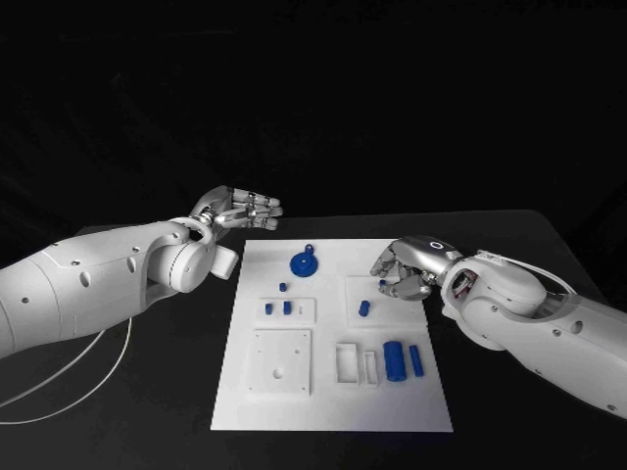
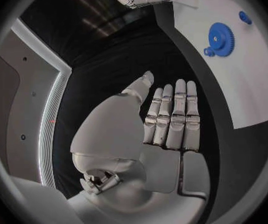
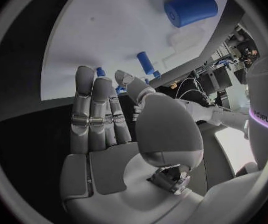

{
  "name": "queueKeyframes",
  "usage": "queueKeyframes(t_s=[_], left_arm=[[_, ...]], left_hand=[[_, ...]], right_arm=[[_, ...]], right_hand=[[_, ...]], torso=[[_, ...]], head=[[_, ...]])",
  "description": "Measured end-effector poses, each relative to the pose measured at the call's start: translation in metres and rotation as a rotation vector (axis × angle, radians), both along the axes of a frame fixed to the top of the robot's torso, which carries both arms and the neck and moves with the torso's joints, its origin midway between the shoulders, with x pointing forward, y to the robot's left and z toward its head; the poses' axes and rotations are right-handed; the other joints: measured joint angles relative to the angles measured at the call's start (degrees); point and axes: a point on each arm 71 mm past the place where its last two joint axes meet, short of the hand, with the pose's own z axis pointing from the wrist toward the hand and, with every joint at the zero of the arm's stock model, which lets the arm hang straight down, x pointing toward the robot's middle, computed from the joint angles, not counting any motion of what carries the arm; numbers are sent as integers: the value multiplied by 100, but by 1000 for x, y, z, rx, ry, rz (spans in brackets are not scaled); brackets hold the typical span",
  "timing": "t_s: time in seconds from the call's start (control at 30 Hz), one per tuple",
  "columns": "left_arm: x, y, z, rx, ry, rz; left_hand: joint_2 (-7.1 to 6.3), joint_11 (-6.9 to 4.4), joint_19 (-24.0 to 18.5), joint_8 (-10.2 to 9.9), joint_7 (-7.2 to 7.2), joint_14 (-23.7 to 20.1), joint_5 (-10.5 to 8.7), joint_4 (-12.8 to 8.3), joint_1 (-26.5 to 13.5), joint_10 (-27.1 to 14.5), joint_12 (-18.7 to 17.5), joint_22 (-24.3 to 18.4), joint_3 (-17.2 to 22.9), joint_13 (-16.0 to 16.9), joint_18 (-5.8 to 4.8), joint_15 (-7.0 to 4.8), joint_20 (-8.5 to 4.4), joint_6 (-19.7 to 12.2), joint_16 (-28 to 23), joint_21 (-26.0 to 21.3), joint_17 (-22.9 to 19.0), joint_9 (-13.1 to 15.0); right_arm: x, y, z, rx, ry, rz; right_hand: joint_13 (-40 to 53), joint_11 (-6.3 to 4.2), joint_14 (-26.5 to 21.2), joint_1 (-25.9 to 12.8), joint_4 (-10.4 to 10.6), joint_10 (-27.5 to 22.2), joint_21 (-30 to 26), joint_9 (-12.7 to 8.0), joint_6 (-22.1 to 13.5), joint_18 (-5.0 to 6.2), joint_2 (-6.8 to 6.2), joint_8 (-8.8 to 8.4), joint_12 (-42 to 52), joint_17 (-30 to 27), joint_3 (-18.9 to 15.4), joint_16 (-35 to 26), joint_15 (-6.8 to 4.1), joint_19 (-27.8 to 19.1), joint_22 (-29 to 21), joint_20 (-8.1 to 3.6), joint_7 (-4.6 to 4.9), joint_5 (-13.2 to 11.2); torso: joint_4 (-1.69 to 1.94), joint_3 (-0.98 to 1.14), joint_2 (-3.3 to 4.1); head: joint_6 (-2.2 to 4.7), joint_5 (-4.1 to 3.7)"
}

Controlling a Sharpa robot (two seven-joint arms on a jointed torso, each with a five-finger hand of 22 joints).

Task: Assemble the parts on the task board

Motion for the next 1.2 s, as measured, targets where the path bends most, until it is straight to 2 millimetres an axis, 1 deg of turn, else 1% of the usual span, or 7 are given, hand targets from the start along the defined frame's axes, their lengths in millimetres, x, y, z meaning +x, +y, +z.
queueKeyframes(t_s=[0.1,0.37,0.67,0.83,0.97,1.13,1.2], left_arm=[[0,-1,0,-6,0,-3],[-1,0,0,-13,1,-5],[-1,0,0,-14,2,-9],[-1,0,0,-15,3,-11],[-1,0,0,-15,3,-12],[-1,0,0,-16,4,-13],[-1,0,0,-16,5,-14]], left_hand=[[16,15,65,0,0,0,-26,-10,-17,-15,0,-236,-66,0,0,0,0,0,0,0,6,0],[43,7,143,0,0,0,-26,-31,2,-48,0,-650,-127,0,-1,0,-20,0,0,33,14,0],[43,15,195,0,2,0,-67,-24,2,-56,0,-830,-181,0,0,0,-11,-1,0,57,19,0],[43,15,195,0,21,0,-67,-24,2,-56,0,-874,-181,0,0,0,-11,-20,0,57,19,0],[43,15,194,0,21,0,-67,-24,2,-56,0,-887,-181,0,0,0,-11,-20,0,57,18,0],[66,35,194,0,21,0,-93,-8,25,-77,0,-904,-198,0,0,0,-11,-20,0,56,18,0],[66,35,194,0,21,0,-93,-16,25,-77,0,-913,-206,0,0,0,-11,-20,0,56,18,0]], right_arm=[[-1,1,-2,-16,-10,0],[-3,5,-8,-46,-24,5],[-2,5,-12,-68,-41,-6],[-1,3,-15,-82,-44,-19],[-1,2,-17,-92,-46,-28],[0,3,-17,-97,-51,-33],[0,3,-17,-99,-53,-34]], right_hand=[[-4,0,-18,3,19,0,-9,0,0,-2,-49,0,0,-20,70,24,18,0,21,0,0,-8],[-2,0,-19,8,69,0,-24,0,9,59,-53,0,0,-59,220,56,18,0,80,1,-10,-37],[-12,-23,-20,8,125,47,-22,1,100,58,-53,0,-7,-64,546,101,17,0,170,1,-56,-258],[-8,-34,-20,8,183,79,-22,1,137,55,-53,0,-11,-70,800,119,17,0,231,1,-52,-430],[-5,-61,-20,50,254,106,-20,1,186,53,-95,0,-6,-77,919,156,17,0,286,1,-58,-451],[-6,-32,-19,53,261,136,-20,1,204,52,-98,0,-7,-78,988,156,17,1,329,1,-77,-456],[-6,-54,-20,53,261,159,-20,1,224,51,-98,0,-7,-78,988,156,16,0,345,1,-58,-478]], torso=[[-1,0,-1],[-3,3,-3],[-7,4,-3],[-7,5,-3],[-7,5,-3],[-7,5,-1],[-6,5,-1]], head=[[-13,4],[-41,25],[-52,30],[-57,27],[-62,24],[-69,23],[-73,21]])
